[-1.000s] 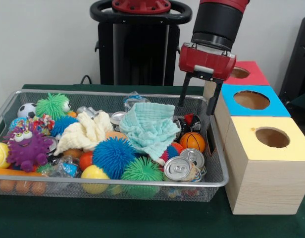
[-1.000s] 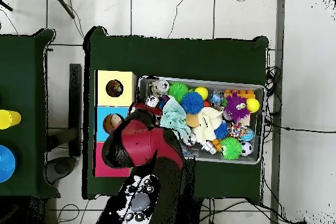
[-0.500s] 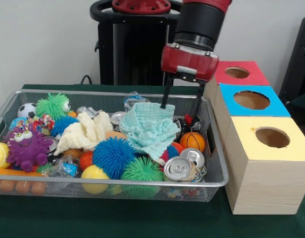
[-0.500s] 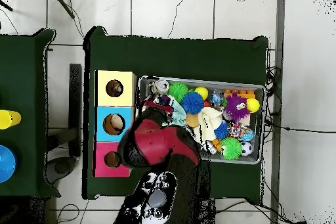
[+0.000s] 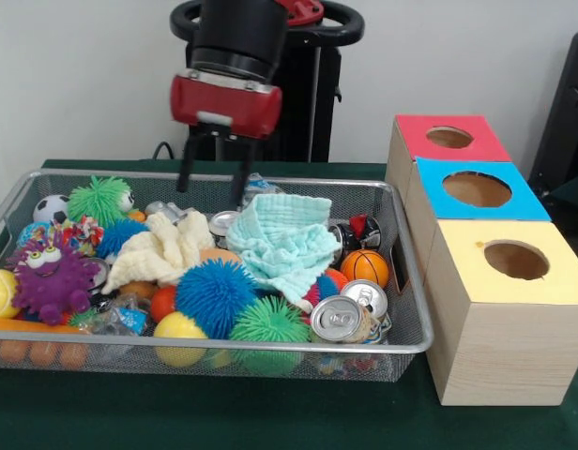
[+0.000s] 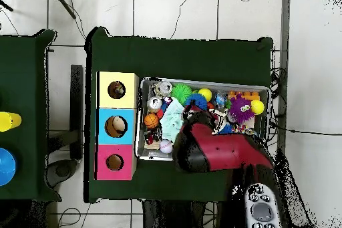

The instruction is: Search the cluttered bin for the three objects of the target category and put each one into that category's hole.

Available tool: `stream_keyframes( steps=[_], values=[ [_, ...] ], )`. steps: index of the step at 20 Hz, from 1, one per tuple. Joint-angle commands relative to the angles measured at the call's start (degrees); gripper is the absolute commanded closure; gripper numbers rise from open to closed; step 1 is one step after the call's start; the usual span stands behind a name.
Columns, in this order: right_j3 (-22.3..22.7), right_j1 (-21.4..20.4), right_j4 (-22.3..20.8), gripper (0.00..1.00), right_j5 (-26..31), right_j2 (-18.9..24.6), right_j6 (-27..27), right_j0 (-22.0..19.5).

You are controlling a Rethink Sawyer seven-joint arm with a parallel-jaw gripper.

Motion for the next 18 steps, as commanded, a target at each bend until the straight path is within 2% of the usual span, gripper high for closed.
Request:
stream_keyframes(
  steps=[1,4,6,10,18],
  values=[
    [8.2,-4.3,-5.8,0.0,12.1,17.6,-19.7,-8.4],
    [8.0,-3.3,-5.7,0.0,14.0,19.9,-19.0,-10.8],
    [7.4,-2.5,-5.6,0.0,14.6,19.6,-16.5,-10.8],
    [7.6,-1.0,-5.8,0.0,16.2,21.8,-15.6,-12.9],
    [7.4,1.6,-9.5,0.0,13.3,23.9,-13.2,-14.6]
  ],
)
